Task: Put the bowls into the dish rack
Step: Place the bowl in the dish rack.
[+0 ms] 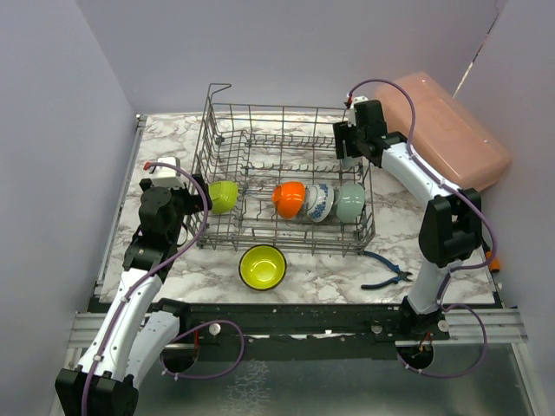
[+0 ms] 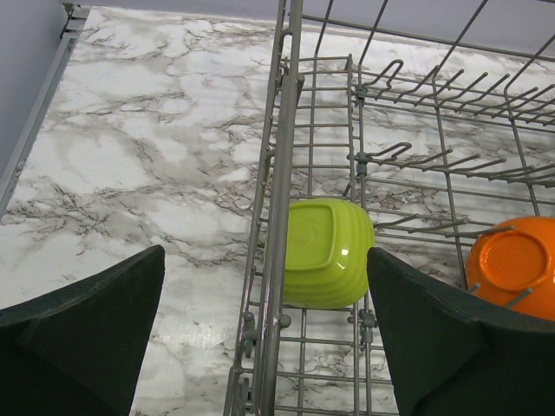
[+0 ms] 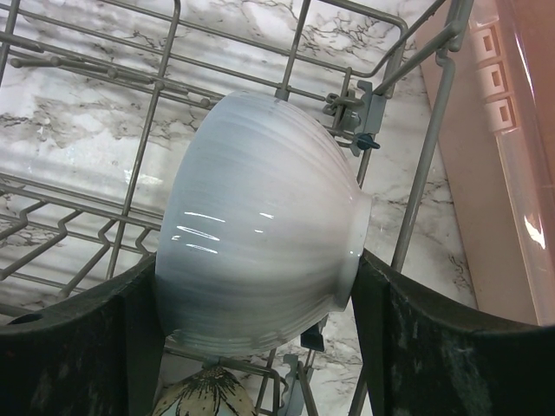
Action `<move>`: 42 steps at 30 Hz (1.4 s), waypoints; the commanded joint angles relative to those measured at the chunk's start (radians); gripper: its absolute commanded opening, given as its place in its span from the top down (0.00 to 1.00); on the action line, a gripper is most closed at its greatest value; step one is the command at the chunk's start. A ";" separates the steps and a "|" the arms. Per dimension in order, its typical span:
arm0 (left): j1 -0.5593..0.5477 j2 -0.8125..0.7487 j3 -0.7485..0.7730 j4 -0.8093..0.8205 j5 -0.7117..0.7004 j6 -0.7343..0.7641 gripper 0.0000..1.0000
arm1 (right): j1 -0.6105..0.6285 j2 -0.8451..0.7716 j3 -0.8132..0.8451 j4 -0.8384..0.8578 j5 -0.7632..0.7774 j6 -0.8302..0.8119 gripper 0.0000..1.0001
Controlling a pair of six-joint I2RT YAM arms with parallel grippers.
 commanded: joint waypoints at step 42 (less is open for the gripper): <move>0.006 0.007 -0.023 -0.043 0.013 0.018 0.01 | 0.011 -0.053 0.016 -0.154 0.046 0.037 0.06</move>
